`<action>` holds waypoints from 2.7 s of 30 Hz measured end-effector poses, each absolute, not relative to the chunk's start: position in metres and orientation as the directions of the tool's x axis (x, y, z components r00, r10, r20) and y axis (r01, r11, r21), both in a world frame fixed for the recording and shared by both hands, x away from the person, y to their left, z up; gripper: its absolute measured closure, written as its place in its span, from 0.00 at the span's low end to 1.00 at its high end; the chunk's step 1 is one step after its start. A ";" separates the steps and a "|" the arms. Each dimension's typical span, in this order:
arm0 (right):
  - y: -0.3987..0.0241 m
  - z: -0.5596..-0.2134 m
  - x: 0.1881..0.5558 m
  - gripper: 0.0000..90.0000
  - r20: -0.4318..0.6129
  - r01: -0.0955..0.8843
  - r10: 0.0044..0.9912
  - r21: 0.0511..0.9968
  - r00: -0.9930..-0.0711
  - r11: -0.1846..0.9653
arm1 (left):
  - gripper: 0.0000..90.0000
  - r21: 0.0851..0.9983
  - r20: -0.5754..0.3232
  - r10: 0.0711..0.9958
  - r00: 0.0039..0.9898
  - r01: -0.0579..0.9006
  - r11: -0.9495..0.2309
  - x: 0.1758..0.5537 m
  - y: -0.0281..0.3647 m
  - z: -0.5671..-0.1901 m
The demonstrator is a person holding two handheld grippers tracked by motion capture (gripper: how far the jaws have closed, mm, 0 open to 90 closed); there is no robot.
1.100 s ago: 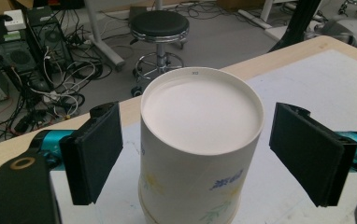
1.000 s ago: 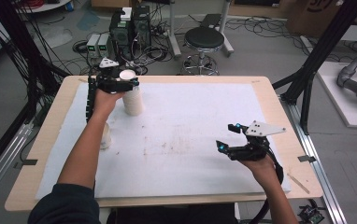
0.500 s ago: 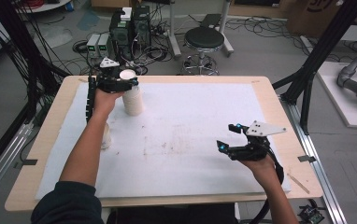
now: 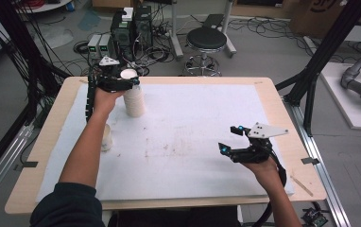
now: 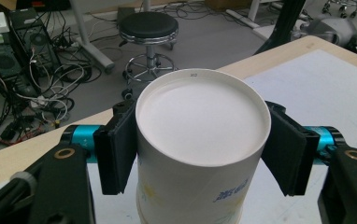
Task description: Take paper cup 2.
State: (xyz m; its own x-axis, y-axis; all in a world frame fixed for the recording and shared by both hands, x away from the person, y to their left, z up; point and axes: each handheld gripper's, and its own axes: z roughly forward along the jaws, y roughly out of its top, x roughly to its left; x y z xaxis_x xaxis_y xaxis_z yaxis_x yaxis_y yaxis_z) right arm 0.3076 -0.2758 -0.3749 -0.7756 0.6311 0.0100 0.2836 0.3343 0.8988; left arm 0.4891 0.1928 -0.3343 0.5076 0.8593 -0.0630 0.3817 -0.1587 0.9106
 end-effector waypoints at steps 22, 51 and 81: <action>-0.276 -0.374 0.308 0.23 0.007 0.280 0.629 0.900 -0.778 0.335 | 0.38 0.947 -0.071 0.857 0.510 0.305 -0.103 0.479 0.200 -0.319; -0.271 -0.374 0.307 0.23 0.019 0.285 0.616 0.897 -0.788 0.338 | 0.40 0.995 -0.033 0.714 0.699 0.091 -0.044 0.401 0.197 -0.262; -0.259 -0.379 0.309 0.23 0.032 0.275 0.536 0.884 -0.843 0.379 | 0.40 0.987 -0.037 0.472 0.881 0.105 -0.118 0.346 0.131 -0.314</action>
State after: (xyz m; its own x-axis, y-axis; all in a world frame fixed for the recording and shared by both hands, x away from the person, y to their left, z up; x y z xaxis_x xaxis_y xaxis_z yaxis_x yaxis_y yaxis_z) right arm 0.3094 -0.2591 -0.3789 -0.8433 0.5365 0.0323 0.2748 0.3788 0.8837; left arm 0.3464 0.1310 -0.3140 0.8808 0.4720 -0.0370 0.1048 -0.1183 0.9874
